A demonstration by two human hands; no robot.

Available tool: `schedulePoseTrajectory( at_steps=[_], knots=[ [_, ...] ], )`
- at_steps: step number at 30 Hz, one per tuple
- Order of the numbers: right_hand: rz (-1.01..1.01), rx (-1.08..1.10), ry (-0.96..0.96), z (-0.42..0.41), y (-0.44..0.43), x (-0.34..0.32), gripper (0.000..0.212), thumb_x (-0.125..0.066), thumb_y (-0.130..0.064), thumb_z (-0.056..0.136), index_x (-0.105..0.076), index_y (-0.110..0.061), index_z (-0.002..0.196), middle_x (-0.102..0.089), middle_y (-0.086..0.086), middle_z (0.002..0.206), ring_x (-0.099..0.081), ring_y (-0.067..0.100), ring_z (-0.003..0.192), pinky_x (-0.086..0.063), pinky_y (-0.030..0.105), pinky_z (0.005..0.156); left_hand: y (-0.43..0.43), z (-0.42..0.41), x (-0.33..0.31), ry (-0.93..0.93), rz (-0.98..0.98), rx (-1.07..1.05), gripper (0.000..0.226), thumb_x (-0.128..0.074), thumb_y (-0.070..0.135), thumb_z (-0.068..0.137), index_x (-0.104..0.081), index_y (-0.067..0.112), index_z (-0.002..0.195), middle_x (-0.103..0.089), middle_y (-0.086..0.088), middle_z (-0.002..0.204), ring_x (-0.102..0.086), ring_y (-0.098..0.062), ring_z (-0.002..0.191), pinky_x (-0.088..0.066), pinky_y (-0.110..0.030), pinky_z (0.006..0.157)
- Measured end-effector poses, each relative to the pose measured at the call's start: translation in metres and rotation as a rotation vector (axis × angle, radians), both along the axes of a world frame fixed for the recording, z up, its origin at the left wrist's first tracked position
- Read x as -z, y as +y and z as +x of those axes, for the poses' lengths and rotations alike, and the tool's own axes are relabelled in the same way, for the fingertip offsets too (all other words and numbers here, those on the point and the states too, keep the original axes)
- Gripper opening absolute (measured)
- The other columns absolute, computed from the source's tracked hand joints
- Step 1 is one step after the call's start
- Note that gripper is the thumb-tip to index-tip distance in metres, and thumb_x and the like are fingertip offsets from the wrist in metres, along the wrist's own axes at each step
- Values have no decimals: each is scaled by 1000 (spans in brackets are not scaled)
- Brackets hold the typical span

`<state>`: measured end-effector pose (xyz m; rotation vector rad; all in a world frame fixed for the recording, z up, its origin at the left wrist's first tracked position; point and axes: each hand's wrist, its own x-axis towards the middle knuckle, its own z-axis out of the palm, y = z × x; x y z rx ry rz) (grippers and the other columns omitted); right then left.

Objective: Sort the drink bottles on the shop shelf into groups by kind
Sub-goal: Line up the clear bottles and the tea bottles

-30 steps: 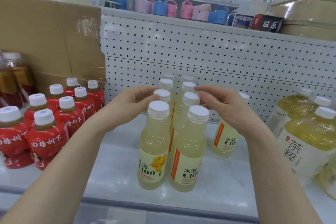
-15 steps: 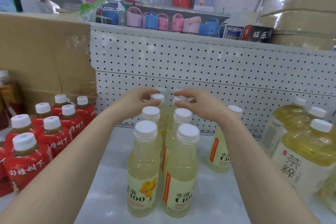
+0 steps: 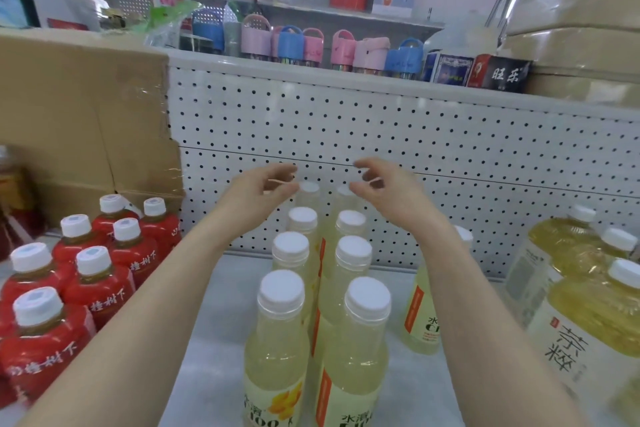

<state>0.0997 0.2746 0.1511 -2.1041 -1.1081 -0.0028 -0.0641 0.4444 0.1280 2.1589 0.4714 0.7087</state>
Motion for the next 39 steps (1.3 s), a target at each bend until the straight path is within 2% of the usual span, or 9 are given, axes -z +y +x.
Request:
schedulePoseTrajectory(
  at_steps=[4, 7, 11, 16, 19, 25, 28, 33, 39],
  knots=[
    [-214, -40, 76, 1, 19, 5, 43, -56, -34, 102, -51, -24, 144, -58, 7, 128, -58, 17, 92, -46, 23, 60, 7, 27, 14, 116, -115, 94, 55, -62, 45, 92, -47, 28, 143, -58, 9, 133, -56, -14, 124, -46, -36, 103],
    [-174, -60, 95, 1, 9, 7, 35, -57, -31, 102, -58, -24, 136, -66, 4, 119, -65, 20, 95, -54, 34, 82, 18, 36, 28, 99, -127, 99, 63, -63, 58, 80, -55, 28, 135, -67, 6, 124, -62, -14, 116, -49, -46, 101],
    [-144, -47, 101, -8, -7, 7, 46, -58, -36, 101, -52, -29, 146, -63, -3, 123, -65, 19, 109, -50, 27, 81, 10, 29, 26, 81, -144, 137, 22, -63, 31, 95, -64, 36, 116, -72, 13, 111, -65, -6, 104, -50, -33, 94],
    [-61, 307, -304, -24, -73, 14, 49, -55, -44, 100, -46, -33, 147, -53, 1, 138, -45, 24, 129, -39, 36, 98, 3, 8, 17, -45, -99, 99, 38, -51, 31, 101, -54, 33, 139, -59, 18, 134, -54, 6, 117, -39, -17, 101],
    [-287, 443, -185, -20, -102, 35, 46, -54, -41, 101, -46, -31, 145, -52, 10, 134, -54, 29, 109, -41, 36, 80, -6, -6, 12, -55, 6, 82, 33, -48, 35, 102, -59, 36, 133, -59, 26, 127, -50, 17, 109, -34, -7, 85],
    [-119, 363, -152, 25, -65, 45, 37, -59, -23, 99, -55, -25, 135, -58, 11, 129, -55, 29, 99, -37, 33, 78, -12, -8, 20, -12, 157, 83, 35, -44, 27, 104, -61, 23, 134, -57, 17, 135, -50, 1, 120, -30, 5, 86],
    [2, 268, -45, 44, -31, 42, 37, -68, -26, 94, -57, -29, 130, -60, 4, 123, -56, 26, 99, -37, 31, 76, -13, -6, 24, -25, 169, 80, 36, -42, 29, 104, -60, 24, 135, -56, 16, 138, -49, 0, 125, -32, -8, 100],
    [101, 25, 129, 57, 18, 39, 30, -68, -27, 96, -65, -34, 125, -59, 4, 120, -65, 24, 101, -57, 40, 90, -14, -5, 27, -23, 167, 57, 37, -39, 32, 104, -58, 25, 135, -54, 20, 136, -47, 2, 125, -28, -2, 96],
    [189, -122, 198, 65, 31, 51, 33, -59, -16, 101, -66, -27, 132, -62, 0, 134, -63, 8, 105, -56, 14, 80, -15, -5, 31, -48, 116, 65, 38, -39, 33, 105, -57, 24, 137, -52, 17, 141, -44, -1, 133, -28, -20, 111]
  ],
)
